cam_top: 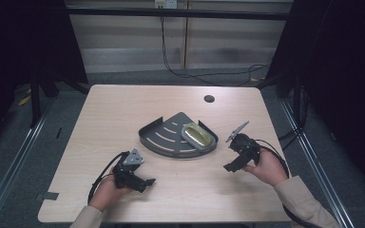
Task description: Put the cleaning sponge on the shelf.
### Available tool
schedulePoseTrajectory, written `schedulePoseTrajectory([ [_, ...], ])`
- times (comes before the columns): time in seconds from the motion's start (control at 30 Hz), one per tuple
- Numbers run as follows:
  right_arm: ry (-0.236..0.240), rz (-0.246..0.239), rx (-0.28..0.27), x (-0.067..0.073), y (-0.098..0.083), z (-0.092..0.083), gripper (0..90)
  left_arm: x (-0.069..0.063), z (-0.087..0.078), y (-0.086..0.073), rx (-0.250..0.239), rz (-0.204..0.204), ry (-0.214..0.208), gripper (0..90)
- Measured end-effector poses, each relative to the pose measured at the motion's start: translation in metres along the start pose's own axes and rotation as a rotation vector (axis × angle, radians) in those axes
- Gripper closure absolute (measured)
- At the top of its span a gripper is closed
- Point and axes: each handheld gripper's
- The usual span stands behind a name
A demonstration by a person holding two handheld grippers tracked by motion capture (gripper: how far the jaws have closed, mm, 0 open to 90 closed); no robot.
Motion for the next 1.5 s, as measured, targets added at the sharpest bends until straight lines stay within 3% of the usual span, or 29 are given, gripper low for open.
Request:
schedulePoseTrajectory([
  [0.9, 0.001, 0.014, -0.016, 0.000, -0.041, 0.031, 14.5, 0.000, 0.000, 0.000, 0.000, -0.002, 0.001, 3.1],
  [1.13, 0.016, 0.027, -0.085, 0.001, -0.050, 0.034, 12.3, 0.000, 0.000, 0.000, 0.000, -0.002, 0.001, 3.1],
  [1.5, 0.000, 0.047, -0.316, 0.002, -0.077, 0.044, 10.1, 0.000, 0.000, 0.000, 0.001, -0.003, 0.004, 3.1],
])
Point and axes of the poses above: each handheld gripper's, and its own axes: z roughly forward along the jaws, y roughly out of its top, x roughly to its left, and after that the axes turned 8 degrees about x, right-handed
